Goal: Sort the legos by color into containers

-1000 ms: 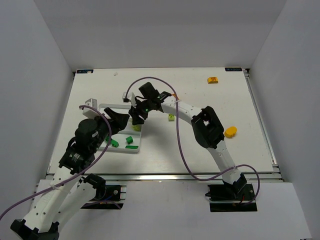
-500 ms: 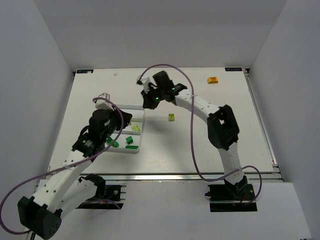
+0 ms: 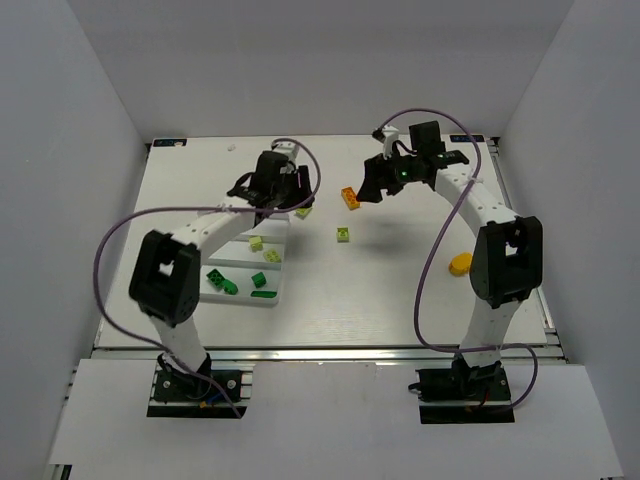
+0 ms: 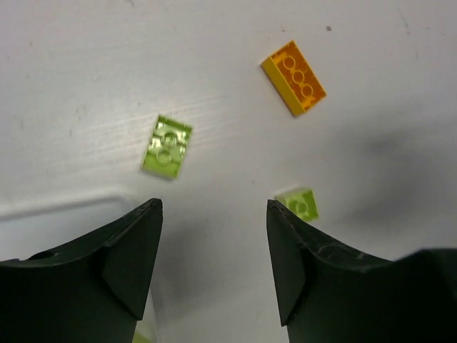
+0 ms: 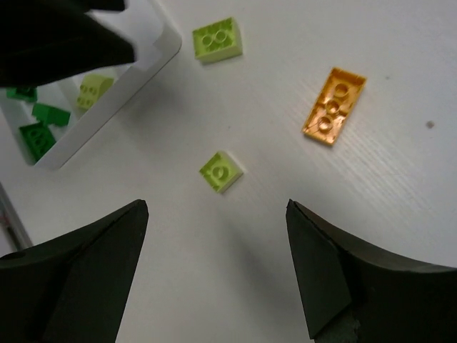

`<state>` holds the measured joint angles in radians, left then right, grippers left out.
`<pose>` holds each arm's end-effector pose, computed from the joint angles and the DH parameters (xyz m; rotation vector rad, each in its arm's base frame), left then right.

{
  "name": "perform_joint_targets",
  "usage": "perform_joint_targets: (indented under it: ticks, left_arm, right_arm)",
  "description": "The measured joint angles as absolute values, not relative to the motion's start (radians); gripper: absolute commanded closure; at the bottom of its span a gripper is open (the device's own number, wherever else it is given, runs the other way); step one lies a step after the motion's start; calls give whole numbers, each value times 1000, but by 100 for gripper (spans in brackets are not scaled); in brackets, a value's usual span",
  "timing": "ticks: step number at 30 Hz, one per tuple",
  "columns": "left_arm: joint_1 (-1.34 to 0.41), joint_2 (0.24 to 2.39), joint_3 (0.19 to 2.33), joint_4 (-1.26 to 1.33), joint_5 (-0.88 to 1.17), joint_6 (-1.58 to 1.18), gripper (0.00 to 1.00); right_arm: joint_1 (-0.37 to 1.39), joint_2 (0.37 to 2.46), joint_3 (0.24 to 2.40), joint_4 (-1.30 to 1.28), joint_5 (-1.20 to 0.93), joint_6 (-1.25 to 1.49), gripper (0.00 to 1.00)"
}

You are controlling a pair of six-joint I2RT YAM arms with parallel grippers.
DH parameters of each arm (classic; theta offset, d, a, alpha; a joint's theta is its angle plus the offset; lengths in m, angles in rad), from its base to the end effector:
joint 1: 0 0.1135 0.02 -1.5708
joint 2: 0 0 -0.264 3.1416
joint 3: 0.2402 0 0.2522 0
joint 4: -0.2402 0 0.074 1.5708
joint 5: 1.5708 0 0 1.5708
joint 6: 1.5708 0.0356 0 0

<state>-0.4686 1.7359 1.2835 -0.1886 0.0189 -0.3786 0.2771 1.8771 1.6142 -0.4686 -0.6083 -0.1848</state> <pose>0.3546 -0.1803 0.2553 0.1122 2.2529 -0.4845 0.4066 0.1368 0.2905 -0.8142 2.0988 0.7449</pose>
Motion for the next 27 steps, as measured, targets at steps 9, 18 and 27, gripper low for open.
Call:
perform_joint_targets:
  ticks: [9,18,27]
  left_arm:
    - [-475,2150,1693,-340,-65,-150,29]
    - [-475,2233,1791,-421,-97,-48,30]
    - [-478,2235,1765,-441,-61,-25,34]
  right_arm:
    - [192,1842,1555,-576,-787,-328,15]
    - [147,1842,1557,-602,-850,-374,15]
    - [146,1876,1624,-612,-865,-375,15]
